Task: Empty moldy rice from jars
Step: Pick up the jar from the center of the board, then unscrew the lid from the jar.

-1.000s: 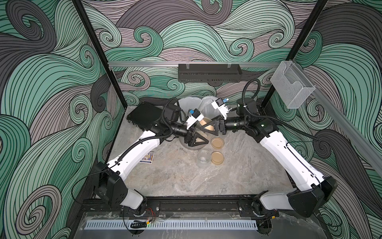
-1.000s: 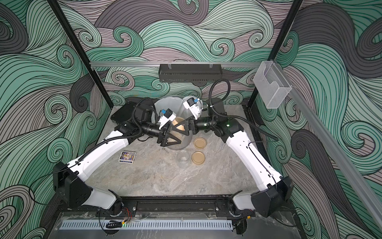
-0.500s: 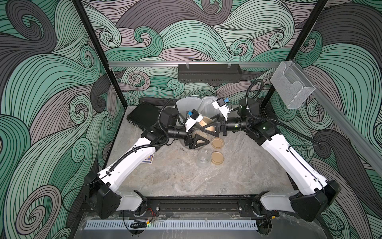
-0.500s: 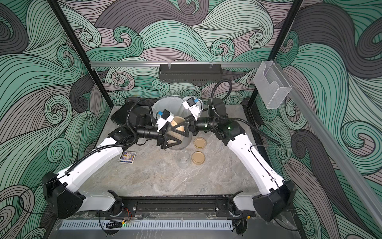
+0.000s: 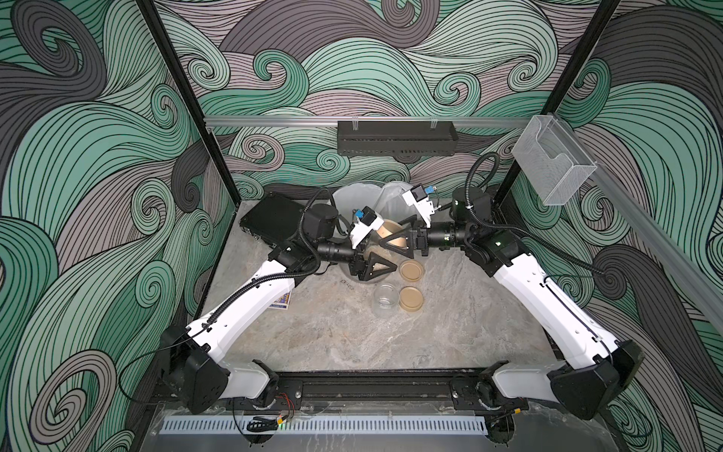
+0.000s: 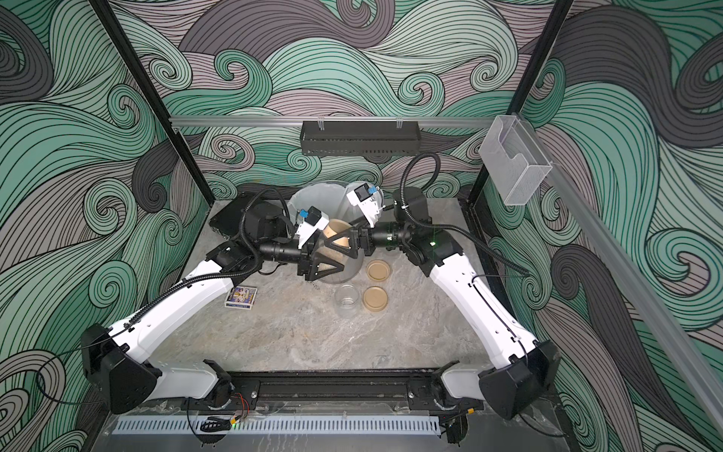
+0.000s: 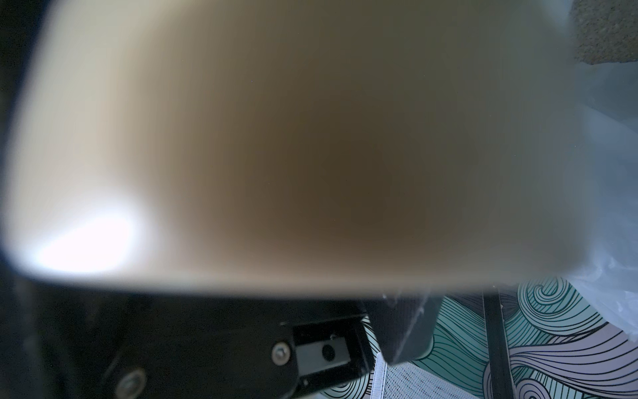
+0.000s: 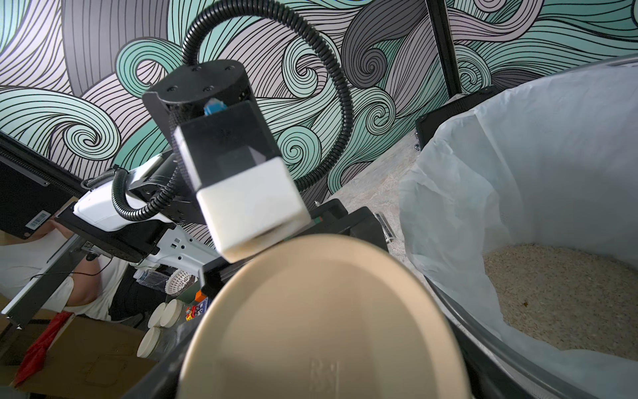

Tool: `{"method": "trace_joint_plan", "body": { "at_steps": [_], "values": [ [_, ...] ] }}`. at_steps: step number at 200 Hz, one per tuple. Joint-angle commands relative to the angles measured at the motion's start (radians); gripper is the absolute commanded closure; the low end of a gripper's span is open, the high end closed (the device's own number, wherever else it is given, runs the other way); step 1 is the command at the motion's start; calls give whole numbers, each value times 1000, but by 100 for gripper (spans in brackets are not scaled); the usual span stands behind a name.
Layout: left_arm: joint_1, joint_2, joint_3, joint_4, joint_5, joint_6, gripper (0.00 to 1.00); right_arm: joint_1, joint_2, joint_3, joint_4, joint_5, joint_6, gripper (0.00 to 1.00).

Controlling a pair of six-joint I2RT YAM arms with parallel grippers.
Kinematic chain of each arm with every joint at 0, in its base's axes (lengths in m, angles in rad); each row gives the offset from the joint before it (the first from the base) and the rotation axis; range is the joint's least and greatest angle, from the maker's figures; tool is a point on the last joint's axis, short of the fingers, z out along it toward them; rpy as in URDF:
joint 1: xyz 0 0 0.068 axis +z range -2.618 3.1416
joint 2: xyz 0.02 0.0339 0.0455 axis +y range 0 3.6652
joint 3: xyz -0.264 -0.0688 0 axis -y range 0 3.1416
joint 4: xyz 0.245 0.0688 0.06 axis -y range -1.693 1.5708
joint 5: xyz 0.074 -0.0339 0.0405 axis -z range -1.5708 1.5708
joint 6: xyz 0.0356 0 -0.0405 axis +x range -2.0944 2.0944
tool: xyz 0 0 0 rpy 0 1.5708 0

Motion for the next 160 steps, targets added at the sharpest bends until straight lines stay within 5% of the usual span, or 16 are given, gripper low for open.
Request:
{"method": "trace_joint_plan", "body": {
  "at_steps": [1,43,110,160],
  "values": [
    [20,8,2,41,-87,19,56,-9,-49,14,43,-31,88,36],
    [20,-7,-1,58,-109,22,62,-10,-60,-1,41,-18,88,35],
    [20,-18,-2,58,-125,27,68,-10,-51,-4,19,28,81,3],
    [20,-20,-4,56,-135,30,68,-10,-55,-4,-8,57,82,1]
  ]
}}
